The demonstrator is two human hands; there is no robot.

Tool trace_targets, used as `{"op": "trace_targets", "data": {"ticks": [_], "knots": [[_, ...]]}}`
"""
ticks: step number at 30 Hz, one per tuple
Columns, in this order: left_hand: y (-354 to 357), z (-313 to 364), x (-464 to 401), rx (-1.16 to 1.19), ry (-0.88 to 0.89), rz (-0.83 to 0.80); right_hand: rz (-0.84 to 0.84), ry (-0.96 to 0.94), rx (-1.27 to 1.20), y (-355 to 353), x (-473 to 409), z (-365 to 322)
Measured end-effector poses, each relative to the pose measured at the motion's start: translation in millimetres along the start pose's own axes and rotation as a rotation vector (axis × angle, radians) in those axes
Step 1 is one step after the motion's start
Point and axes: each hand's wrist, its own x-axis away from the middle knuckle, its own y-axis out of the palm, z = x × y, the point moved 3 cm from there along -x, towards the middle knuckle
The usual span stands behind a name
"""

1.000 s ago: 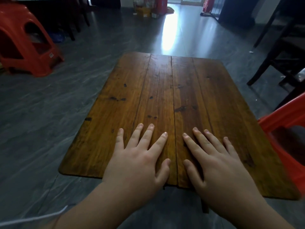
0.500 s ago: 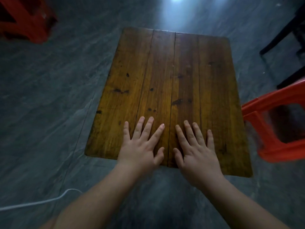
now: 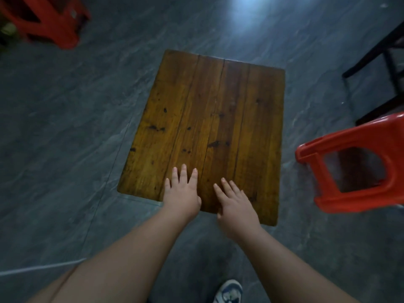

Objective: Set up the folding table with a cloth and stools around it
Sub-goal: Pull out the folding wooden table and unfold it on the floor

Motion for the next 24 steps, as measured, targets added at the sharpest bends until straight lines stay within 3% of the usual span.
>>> {"op": "trace_targets", "data": {"ticks": [4,9,20,24], "knots": [[-9,38,3,0.075,-0.01,0.007,-0.085,0.018,0.03,-20,10,43],[-1,72,-2,0.048,0.057,0.004,-0.04,0.043,0.029,-38,13,89],[-5,89,-66,0.093,0.008,0.126,0.068,-0.03,0.123,-94,-88,101],[-1,97,-66,0.135,-0.048,0.104,-0.024,-0.108,0.217,-105,-115,110]]}}
